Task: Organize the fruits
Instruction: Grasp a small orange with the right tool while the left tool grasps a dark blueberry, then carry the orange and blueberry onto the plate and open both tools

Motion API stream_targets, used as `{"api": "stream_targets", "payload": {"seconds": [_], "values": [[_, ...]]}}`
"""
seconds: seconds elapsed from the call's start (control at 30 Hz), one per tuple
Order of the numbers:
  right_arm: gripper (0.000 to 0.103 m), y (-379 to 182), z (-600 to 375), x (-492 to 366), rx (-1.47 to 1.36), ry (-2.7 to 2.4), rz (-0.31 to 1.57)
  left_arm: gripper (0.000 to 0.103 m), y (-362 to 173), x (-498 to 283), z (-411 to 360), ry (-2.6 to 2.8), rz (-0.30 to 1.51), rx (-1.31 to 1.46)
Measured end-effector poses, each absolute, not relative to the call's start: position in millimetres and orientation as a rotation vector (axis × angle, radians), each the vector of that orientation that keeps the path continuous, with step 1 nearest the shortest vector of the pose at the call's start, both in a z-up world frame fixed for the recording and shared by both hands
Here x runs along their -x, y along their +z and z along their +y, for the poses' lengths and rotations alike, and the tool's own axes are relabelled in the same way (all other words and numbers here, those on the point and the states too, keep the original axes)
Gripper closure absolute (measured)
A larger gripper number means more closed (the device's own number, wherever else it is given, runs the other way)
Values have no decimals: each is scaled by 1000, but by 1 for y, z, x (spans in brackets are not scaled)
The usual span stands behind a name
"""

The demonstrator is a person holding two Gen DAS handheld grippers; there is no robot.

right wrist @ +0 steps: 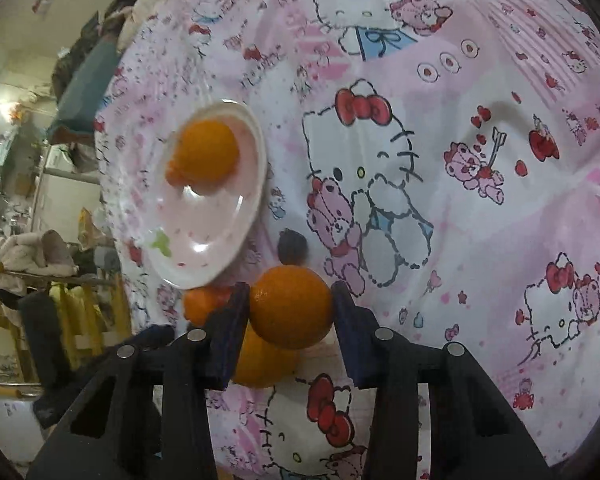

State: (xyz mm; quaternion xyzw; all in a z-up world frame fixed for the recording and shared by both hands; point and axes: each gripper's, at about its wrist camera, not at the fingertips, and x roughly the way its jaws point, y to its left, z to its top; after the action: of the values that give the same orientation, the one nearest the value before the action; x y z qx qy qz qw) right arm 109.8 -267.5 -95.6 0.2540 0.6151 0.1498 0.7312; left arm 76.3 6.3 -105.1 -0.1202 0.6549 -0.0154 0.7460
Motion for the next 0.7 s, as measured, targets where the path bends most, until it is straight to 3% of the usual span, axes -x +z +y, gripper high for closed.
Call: {"api": "stream_targets", "payload": {"seconds": [0.07, 0.27, 0.7], "values": [[60, -93, -269, -109, -561, 332, 1347, 62, -112, -79, -3, -46, 1448, 226], [60, -89, -275, -106, -557, 347, 1337, 84, -126, -87, -30, -78, 1464, 100], [60, -84, -268, -101, -515, 373, 1332, 84, -114, -85, -25, -54, 1432, 89]]}}
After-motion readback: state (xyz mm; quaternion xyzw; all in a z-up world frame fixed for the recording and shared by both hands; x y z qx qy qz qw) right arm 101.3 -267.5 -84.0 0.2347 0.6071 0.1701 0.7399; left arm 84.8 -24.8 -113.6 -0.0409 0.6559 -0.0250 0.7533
